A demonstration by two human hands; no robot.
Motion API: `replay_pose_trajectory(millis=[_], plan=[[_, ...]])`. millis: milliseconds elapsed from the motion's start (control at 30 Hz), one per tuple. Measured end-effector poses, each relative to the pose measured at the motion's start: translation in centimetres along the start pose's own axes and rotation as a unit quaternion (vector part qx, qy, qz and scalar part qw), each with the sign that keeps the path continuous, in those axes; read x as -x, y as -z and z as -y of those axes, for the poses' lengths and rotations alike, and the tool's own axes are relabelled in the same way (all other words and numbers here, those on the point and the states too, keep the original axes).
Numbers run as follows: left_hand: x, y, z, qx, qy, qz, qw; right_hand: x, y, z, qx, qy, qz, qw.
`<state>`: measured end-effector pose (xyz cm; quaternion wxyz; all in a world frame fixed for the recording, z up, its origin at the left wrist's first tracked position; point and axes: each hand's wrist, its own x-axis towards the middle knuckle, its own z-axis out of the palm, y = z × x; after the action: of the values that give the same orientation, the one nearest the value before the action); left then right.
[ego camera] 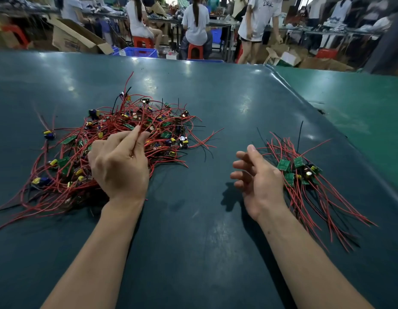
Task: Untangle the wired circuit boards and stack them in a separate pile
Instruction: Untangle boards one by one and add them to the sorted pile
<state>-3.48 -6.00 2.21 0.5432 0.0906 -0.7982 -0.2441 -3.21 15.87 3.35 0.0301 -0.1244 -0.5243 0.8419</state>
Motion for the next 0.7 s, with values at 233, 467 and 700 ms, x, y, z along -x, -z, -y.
replay_pose_trajectory(millis=[233,467,700], plan=[[1.6,0.2,-2.8,0.144,-0.226,0.010,0.963,1.1,-0.9,-2.0,0.135,0.033,0.253,0.957],[3.5,-0.8,-5.3,0.231,-0.299,0.189,0.906,0.5,-1.2,-2.6,0.182,0.147,0.272,0.934],[2.2,0.4,-2.8,0.062,-0.120,0.334,0.933,-0.3,-1.6,-1.7,-0.064,0.013,0.138,0.988]])
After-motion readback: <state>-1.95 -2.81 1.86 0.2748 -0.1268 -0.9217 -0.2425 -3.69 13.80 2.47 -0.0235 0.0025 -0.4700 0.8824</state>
